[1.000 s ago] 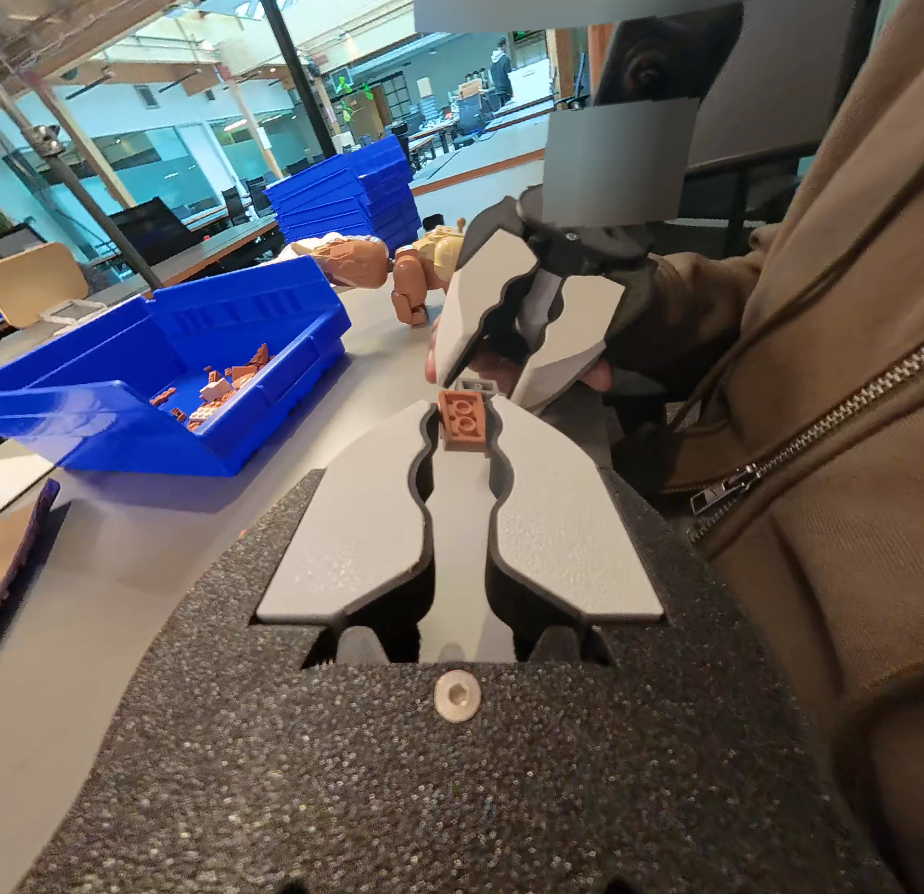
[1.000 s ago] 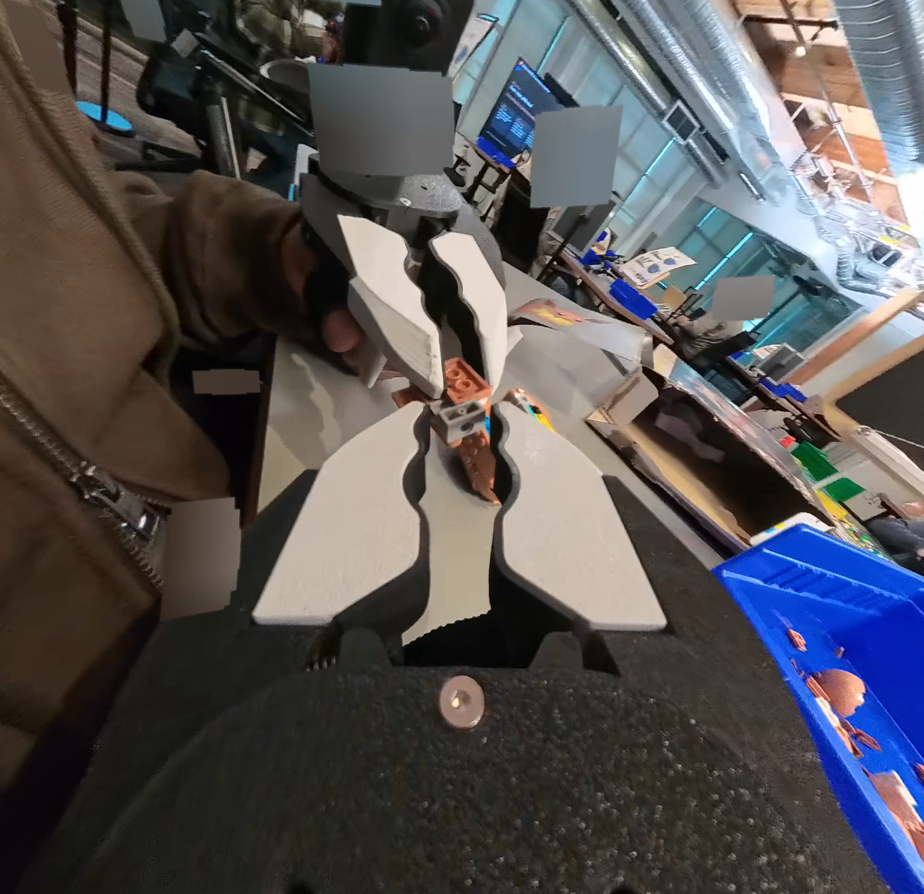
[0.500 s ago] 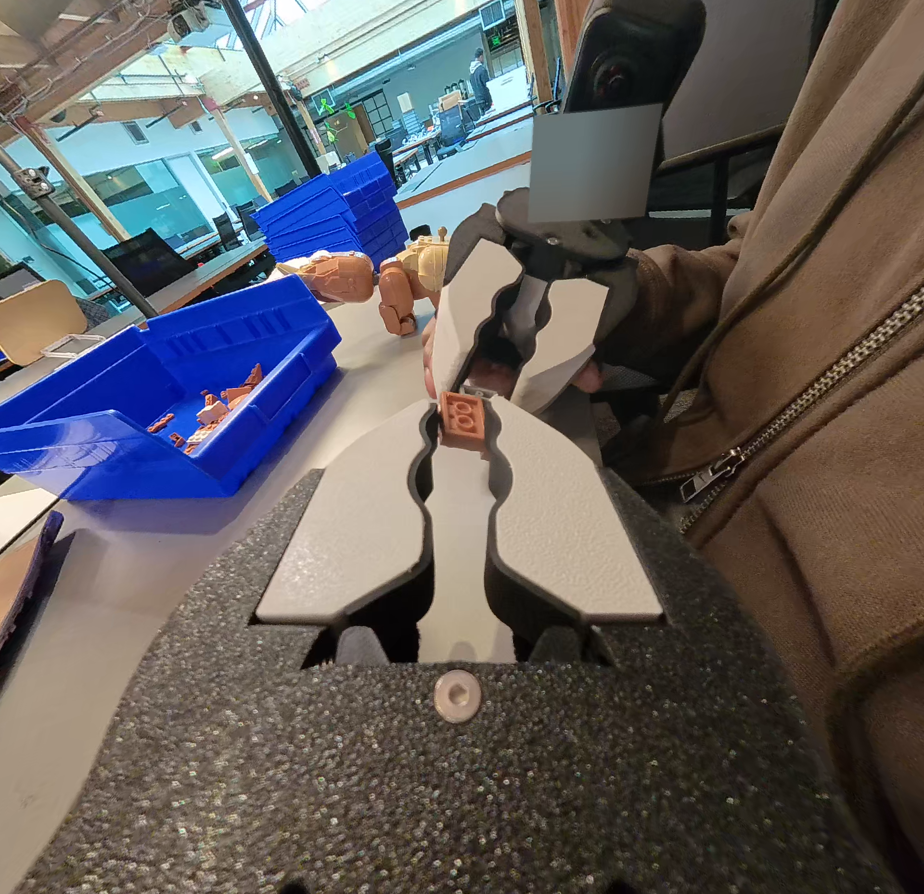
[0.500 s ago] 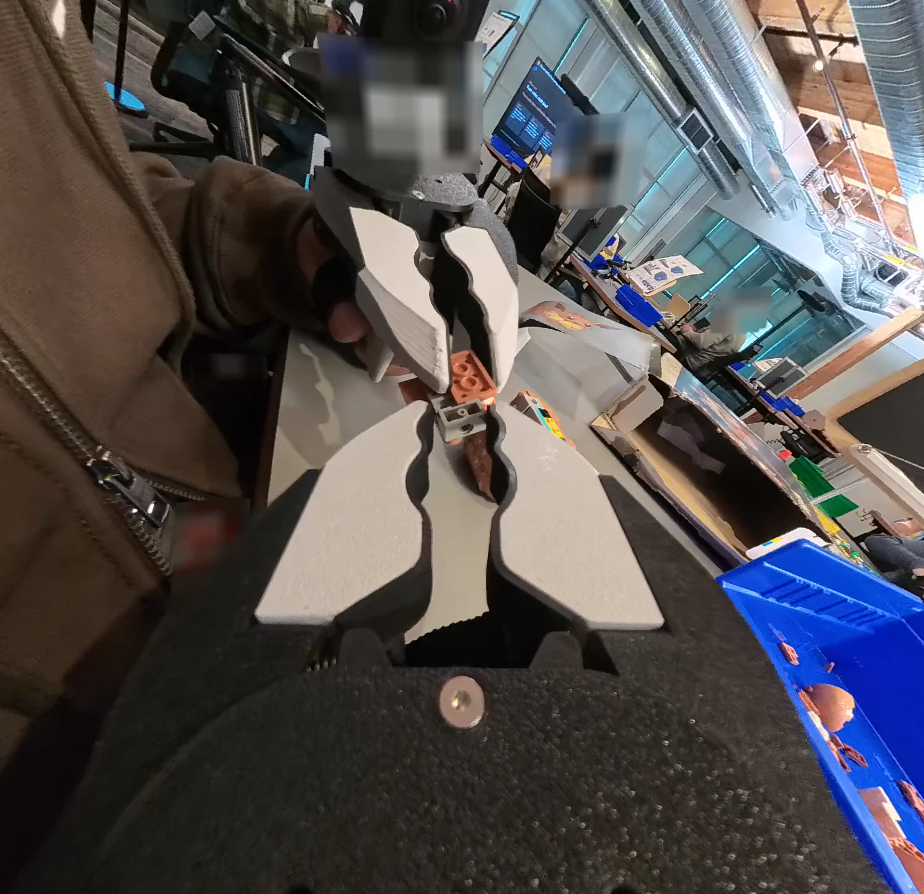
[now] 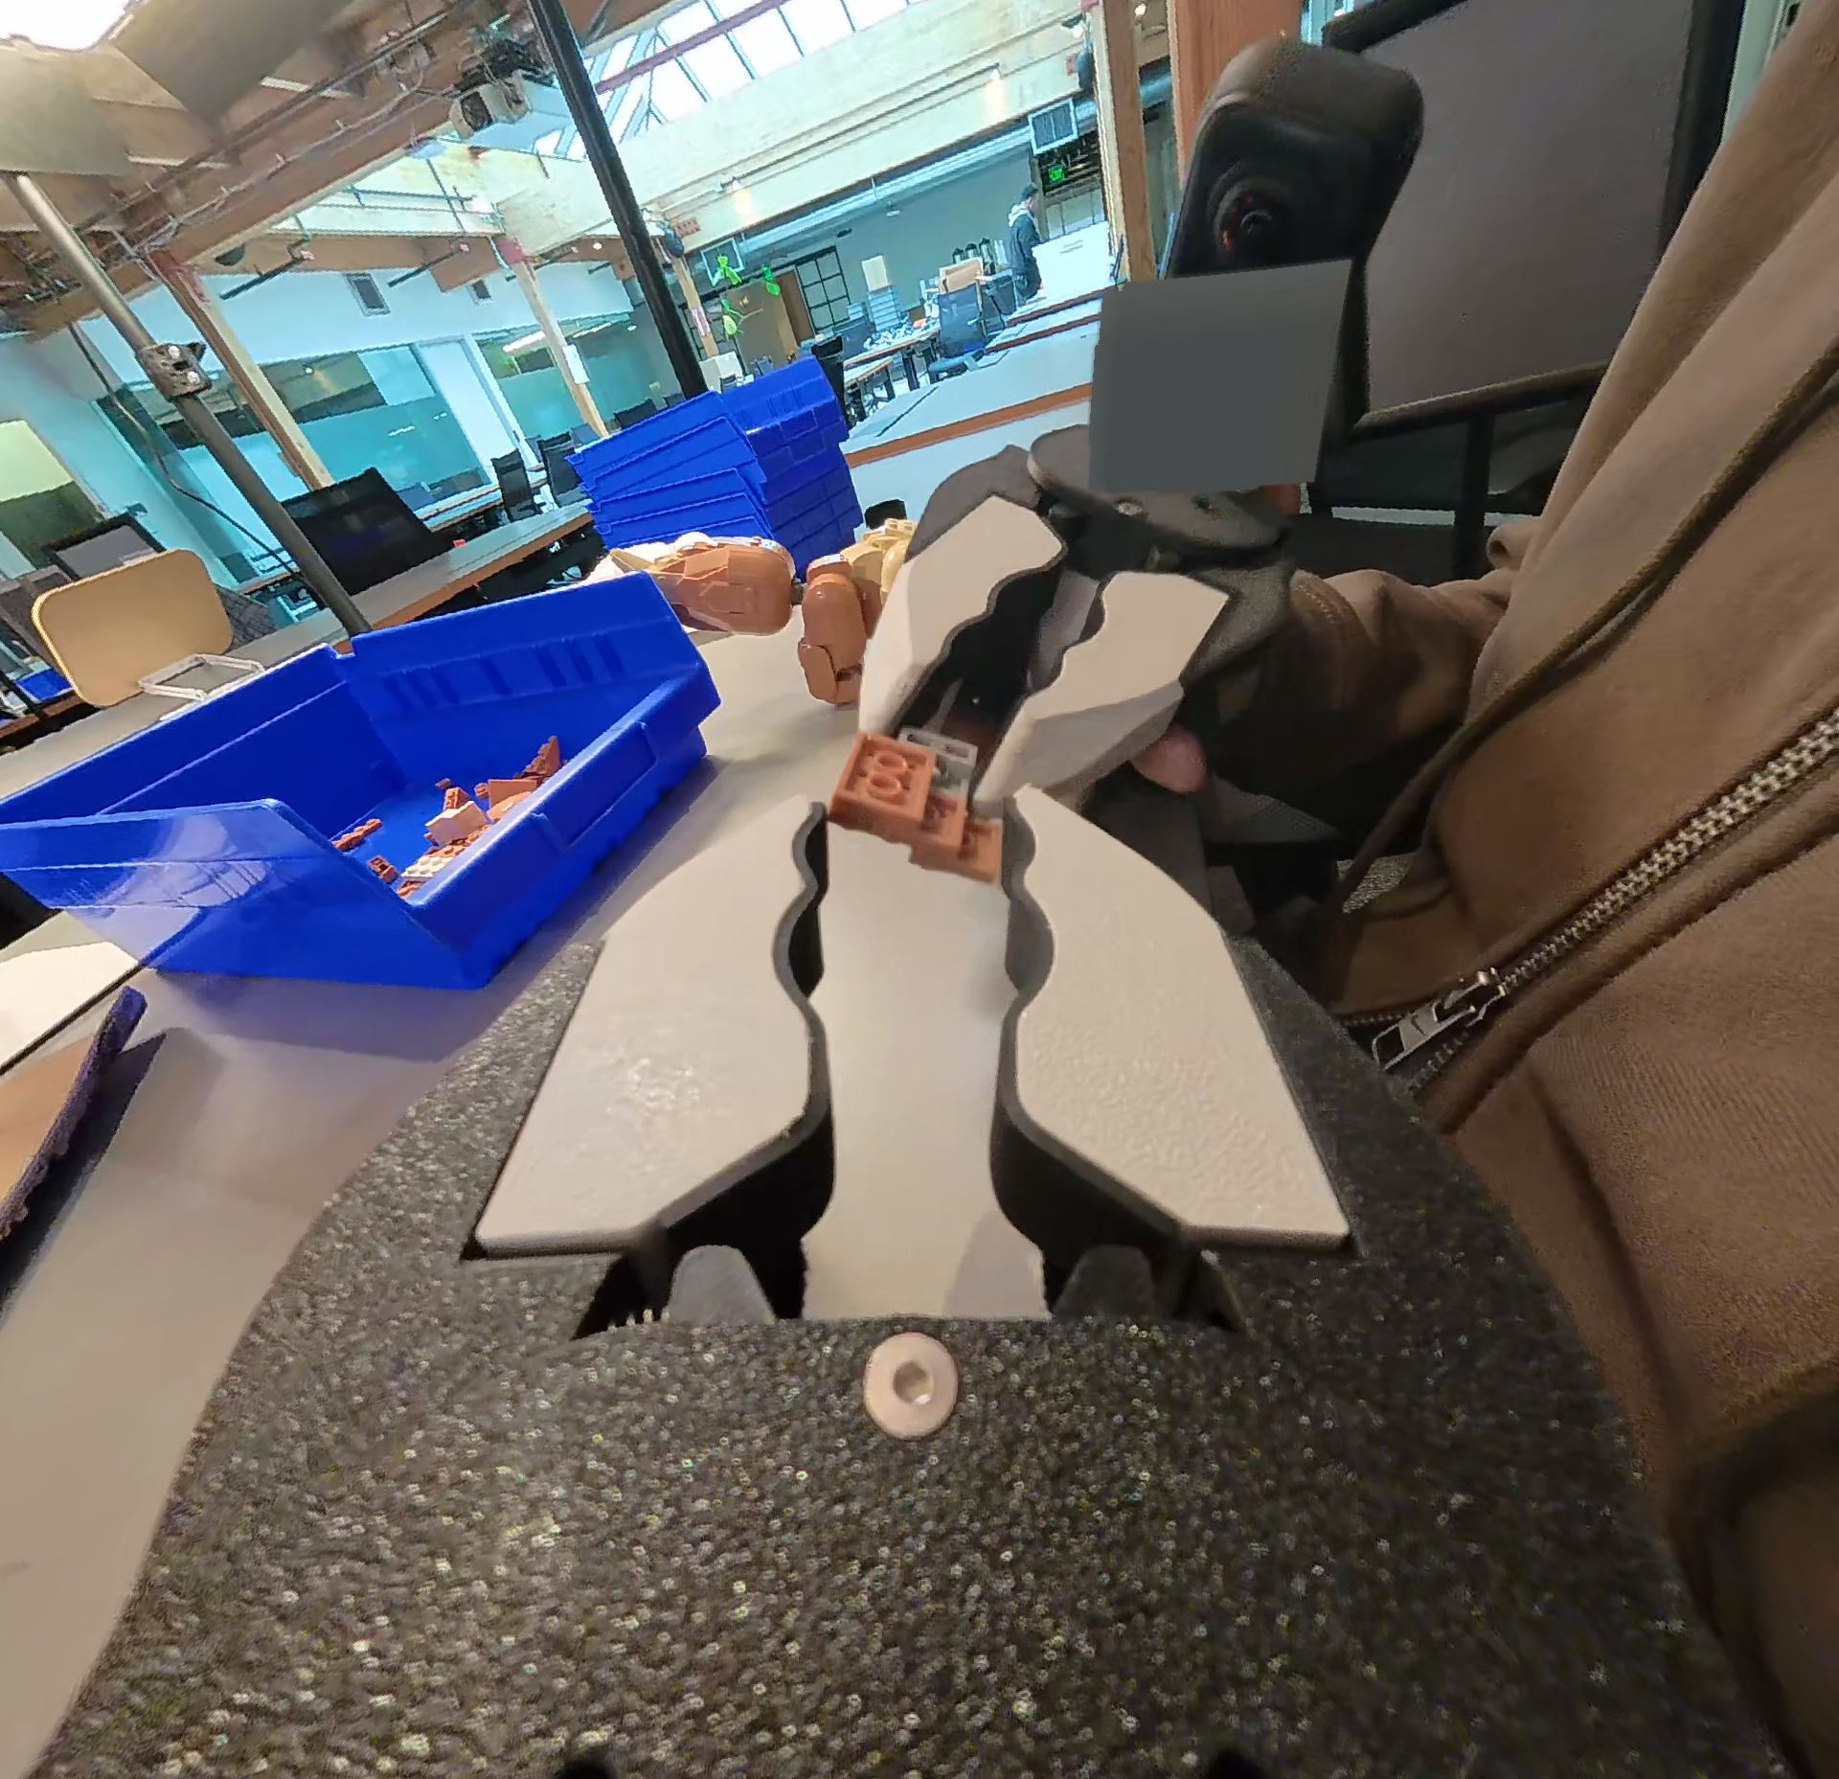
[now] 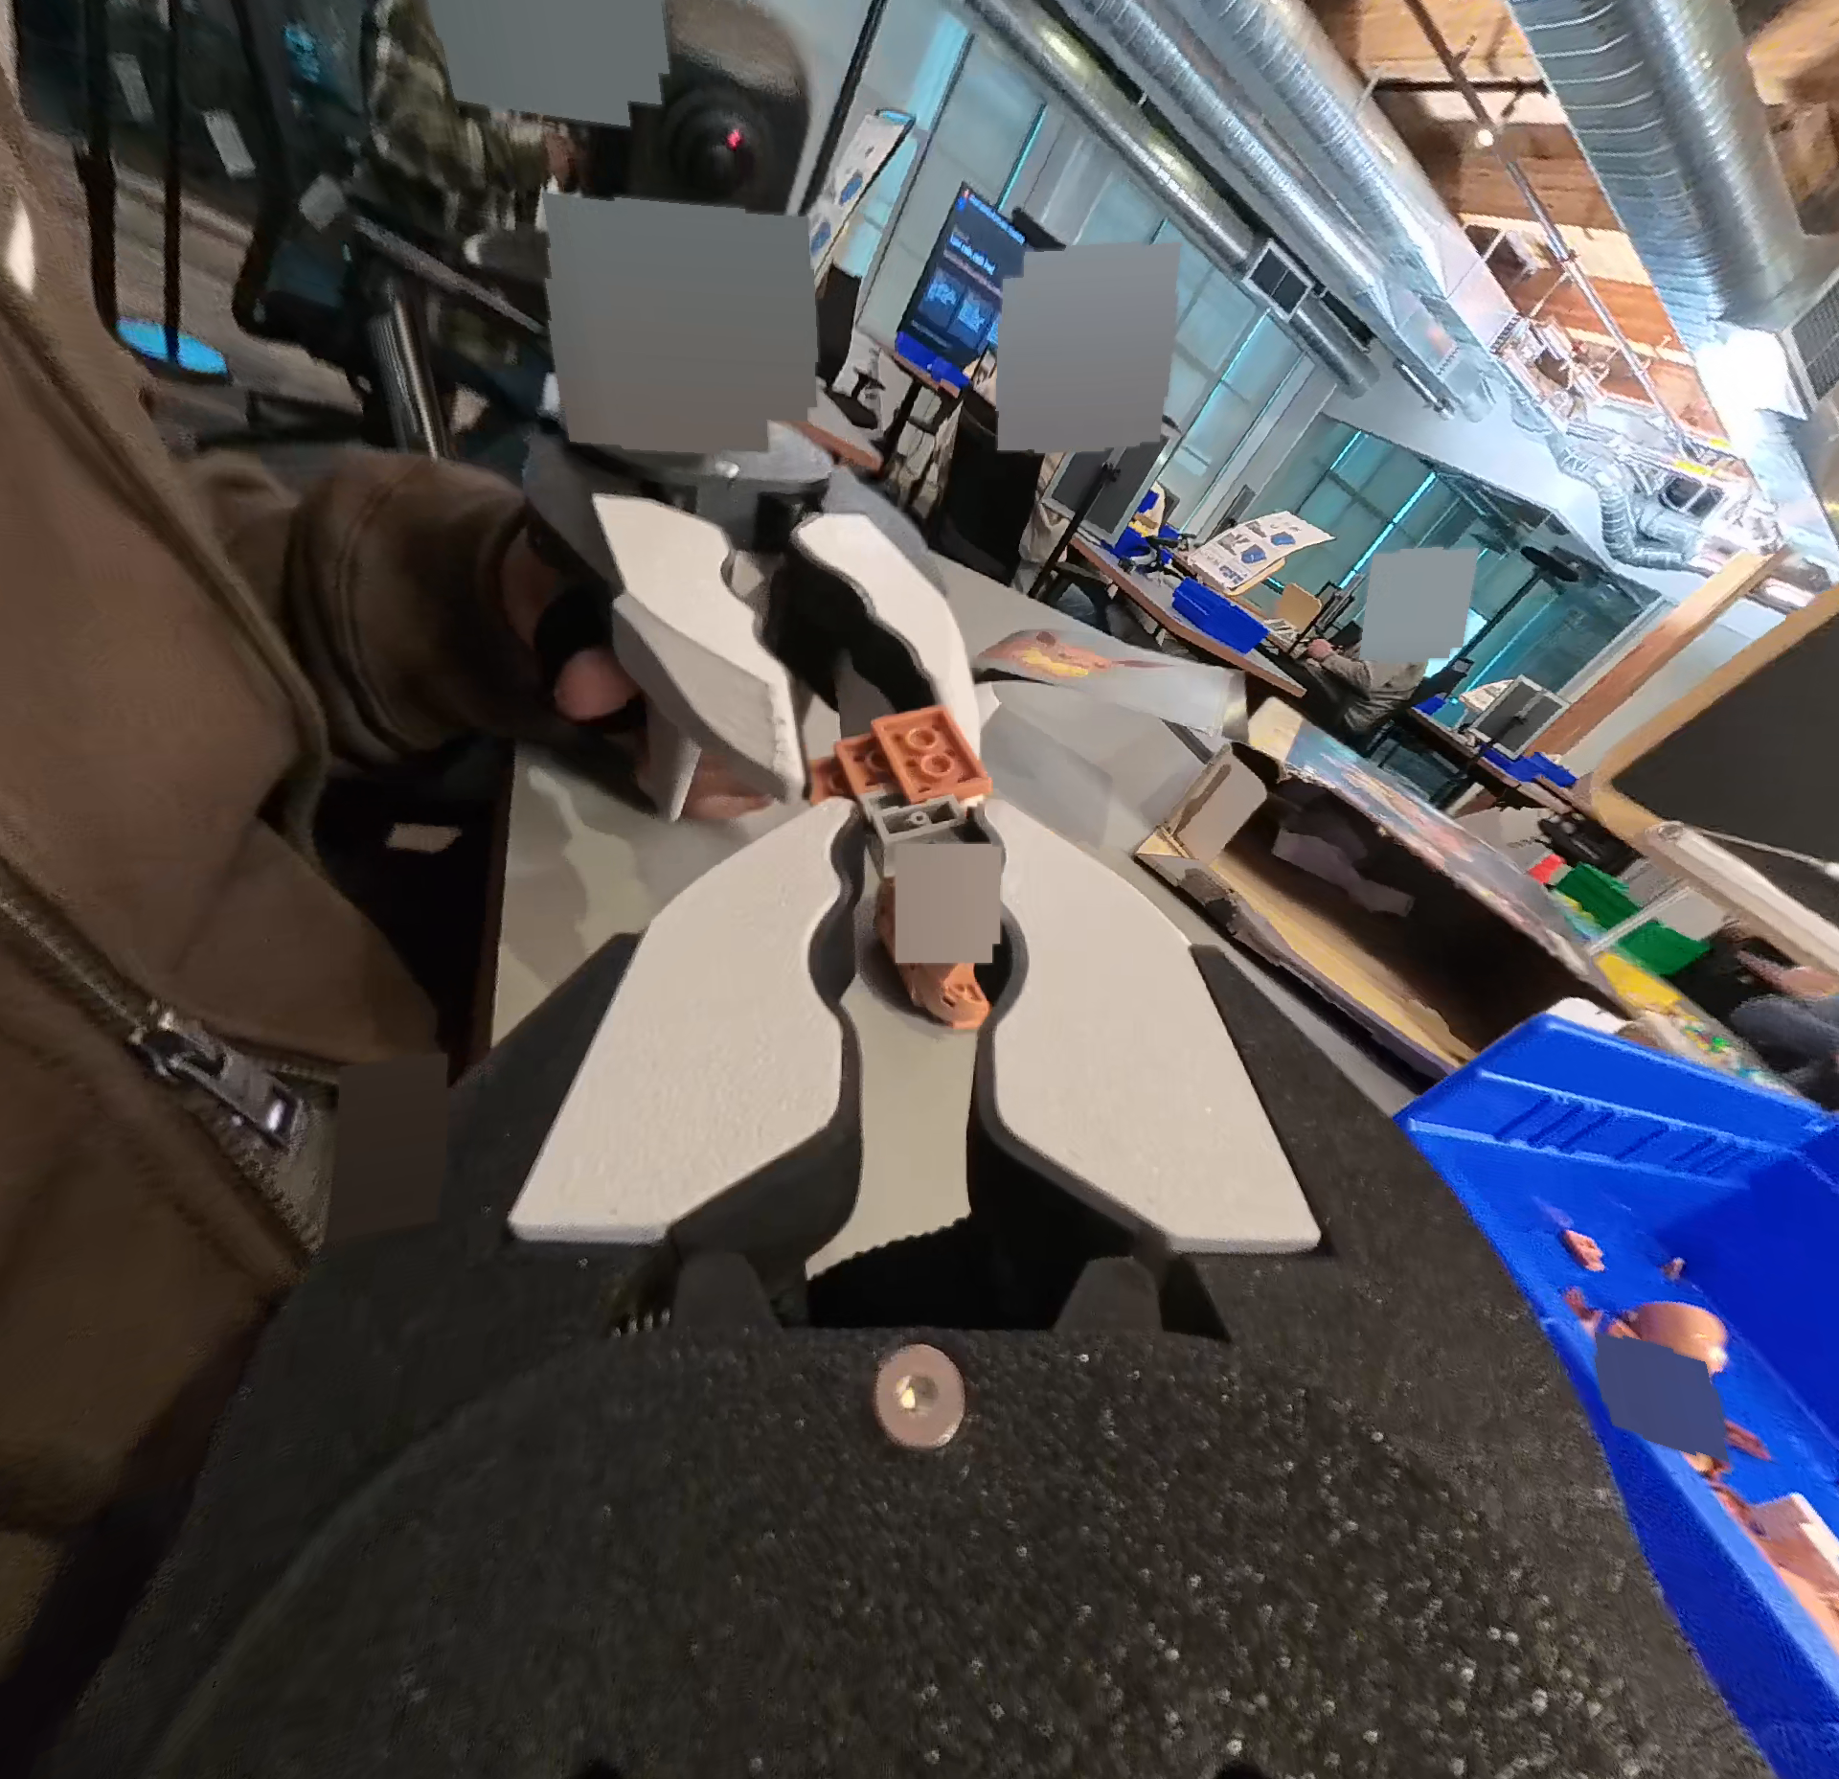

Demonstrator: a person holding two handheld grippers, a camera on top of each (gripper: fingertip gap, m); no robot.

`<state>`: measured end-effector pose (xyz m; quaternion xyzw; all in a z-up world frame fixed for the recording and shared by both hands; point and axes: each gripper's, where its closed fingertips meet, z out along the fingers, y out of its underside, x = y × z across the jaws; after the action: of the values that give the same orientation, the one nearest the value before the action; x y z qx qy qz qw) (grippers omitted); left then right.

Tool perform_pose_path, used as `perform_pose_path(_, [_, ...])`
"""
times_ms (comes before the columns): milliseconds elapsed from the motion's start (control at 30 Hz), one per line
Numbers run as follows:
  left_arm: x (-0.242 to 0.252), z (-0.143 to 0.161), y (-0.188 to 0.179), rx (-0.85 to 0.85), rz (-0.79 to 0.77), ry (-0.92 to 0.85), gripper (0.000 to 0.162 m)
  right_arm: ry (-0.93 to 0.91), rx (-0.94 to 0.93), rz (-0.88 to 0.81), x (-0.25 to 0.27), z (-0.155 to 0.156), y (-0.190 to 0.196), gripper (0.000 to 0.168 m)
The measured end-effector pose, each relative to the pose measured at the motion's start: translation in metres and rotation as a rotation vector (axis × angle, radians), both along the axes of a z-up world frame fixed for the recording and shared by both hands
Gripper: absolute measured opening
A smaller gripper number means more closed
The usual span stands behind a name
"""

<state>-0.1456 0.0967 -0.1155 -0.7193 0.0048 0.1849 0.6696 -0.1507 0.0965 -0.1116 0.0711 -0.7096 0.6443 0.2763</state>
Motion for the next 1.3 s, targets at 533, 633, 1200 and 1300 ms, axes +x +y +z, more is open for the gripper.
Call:
perform_pose_path(533, [0.005,0.013,0.001,0.077,0.006,0.068,0.034,-0.162,-0.13,0.096,0.007,0.013,-0.007,0.018])
perform_pose_path(633, [0.005,0.012,-0.001,0.049,0.022,0.084,0.031,-0.162,-0.116,0.097,0.006,0.011,-0.007,0.018])
perform_pose_path(1200, [-0.017,-0.018,-0.01,-0.276,0.228,0.225,0.031,0.1,0.368,0.052,-0.011,-0.002,-0.02,0.022])
perform_pose_path(1300, [-0.02,-0.022,-0.01,-0.329,0.263,0.24,0.031,0.116,0.426,0.062,-0.013,-0.01,-0.025,0.019])
